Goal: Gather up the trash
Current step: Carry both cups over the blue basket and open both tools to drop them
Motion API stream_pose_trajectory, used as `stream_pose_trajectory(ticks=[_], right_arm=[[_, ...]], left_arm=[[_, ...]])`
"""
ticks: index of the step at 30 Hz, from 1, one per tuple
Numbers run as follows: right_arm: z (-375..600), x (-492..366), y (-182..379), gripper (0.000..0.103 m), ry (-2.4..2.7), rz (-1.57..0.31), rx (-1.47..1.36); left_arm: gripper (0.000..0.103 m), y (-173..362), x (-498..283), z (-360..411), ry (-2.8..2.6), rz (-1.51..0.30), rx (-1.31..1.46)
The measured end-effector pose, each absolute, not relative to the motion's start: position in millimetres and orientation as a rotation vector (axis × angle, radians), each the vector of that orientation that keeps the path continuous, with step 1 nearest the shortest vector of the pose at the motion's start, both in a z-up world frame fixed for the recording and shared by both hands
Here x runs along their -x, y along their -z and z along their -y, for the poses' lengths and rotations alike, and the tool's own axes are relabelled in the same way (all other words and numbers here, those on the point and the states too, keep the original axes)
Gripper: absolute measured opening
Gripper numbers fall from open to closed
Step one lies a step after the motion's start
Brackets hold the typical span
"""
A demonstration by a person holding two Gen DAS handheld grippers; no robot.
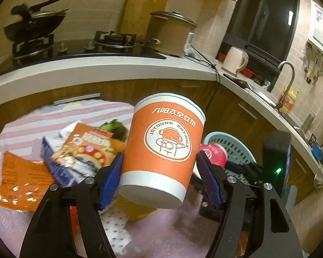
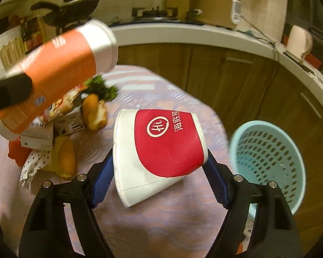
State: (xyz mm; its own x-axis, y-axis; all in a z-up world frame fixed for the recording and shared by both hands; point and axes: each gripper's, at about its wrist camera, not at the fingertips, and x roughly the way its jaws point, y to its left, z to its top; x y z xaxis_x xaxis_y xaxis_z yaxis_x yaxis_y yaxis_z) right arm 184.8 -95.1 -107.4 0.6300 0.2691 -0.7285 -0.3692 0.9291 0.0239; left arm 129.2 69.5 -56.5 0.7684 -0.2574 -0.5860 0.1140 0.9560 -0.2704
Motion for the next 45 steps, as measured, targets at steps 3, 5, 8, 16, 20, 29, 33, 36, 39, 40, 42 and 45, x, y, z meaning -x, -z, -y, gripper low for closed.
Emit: stream_pose_trajectory(ticks=[3, 5, 8, 16, 20, 29, 33, 36, 39, 40, 42, 45], right_arm=[[120.9, -186.1, 99.2, 0.074, -0.318, -0.799, 0.111], [146.2, -188.6, 96.2, 0.074, -0.278, -0.798, 0.079], [178.4, -193.5, 98.4, 0.074, -0.217, -0.805, 0.051], [259.9, -212.5, 126.2, 0.075, -0.039, -0.866, 0.001], [282.0, -222.6, 149.5, 0.075, 0.026, -0.925, 0.017], [311.1, -239.5, 195.0, 0.075, 0.07, -1.046, 0.001], [310.9, -240.2, 204.9, 0.075, 0.064, -1.075, -0.009], [309.1, -246.0, 211.7, 0.075, 0.064, -1.088, -0.009], [309.5, -248.0, 217.0, 0.076, 0.065, -1.102, -0.017], [310.3, -248.5, 218.2, 0.076, 0.066, -1.104, -0.019], [312.5, -250.1, 220.5, 0.076, 0.06, -1.114, -0.033], [315.9, -252.1, 221.6, 0.077, 0.058, -1.124, -0.045]], left_arm=[[0.066, 54.9, -137.2, -49.6, 0.234, -0.661, 0.221], [0.066, 55.4, -141.4, -37.6, 0.25, -0.662, 0.215], [0.066, 56.3, -153.5, -13.9, 0.277, -0.672, 0.214], [0.066, 63.5, -191.6, 67.3, 0.371, -0.687, 0.19], [0.066, 82.7, -214.3, 103.4, 0.395, -0.737, 0.177], [0.067, 142.0, -259.5, 151.7, 0.436, -0.908, 0.175], [0.067, 160.6, -266.0, 159.5, 0.444, -0.961, 0.178], [0.067, 171.7, -270.5, 162.3, 0.434, -0.991, 0.178], [0.067, 178.9, -274.5, 166.3, 0.422, -1.012, 0.173], [0.067, 180.0, -276.3, 168.1, 0.417, -1.016, 0.172], [0.07, 182.1, -277.2, 165.7, 0.412, -1.026, 0.176], [0.072, 181.6, -276.4, 161.9, 0.402, -1.026, 0.18]])
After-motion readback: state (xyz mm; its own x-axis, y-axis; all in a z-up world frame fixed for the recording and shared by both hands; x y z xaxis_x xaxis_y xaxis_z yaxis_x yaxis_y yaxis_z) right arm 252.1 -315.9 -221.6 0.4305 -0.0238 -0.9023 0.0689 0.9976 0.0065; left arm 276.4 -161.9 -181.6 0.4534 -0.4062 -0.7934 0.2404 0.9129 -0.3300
